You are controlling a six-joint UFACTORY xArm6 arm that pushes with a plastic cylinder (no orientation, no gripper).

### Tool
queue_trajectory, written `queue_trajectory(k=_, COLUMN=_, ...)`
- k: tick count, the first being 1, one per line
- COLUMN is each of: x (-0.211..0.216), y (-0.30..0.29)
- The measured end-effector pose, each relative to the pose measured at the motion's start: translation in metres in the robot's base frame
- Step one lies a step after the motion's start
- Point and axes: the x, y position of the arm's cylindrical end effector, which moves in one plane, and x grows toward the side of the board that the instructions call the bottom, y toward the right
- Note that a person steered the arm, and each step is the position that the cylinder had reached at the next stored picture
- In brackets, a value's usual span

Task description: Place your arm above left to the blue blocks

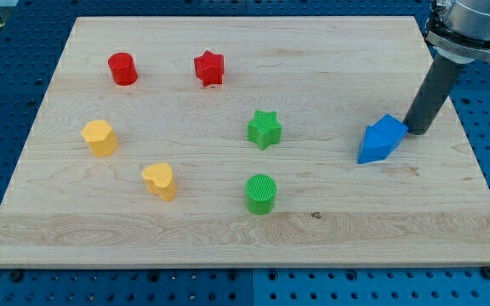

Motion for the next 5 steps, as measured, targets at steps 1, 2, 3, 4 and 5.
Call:
queue_trajectory(k=1, x=0.001, y=0.000)
queue_trajectory(k=2, x=0.014, y=0.000)
queue_trajectory(k=3, x=0.019, y=0.000)
queue_trajectory(k=4, x=0.027, y=0.000)
queue_trajectory(k=5, x=0.027, y=0.000)
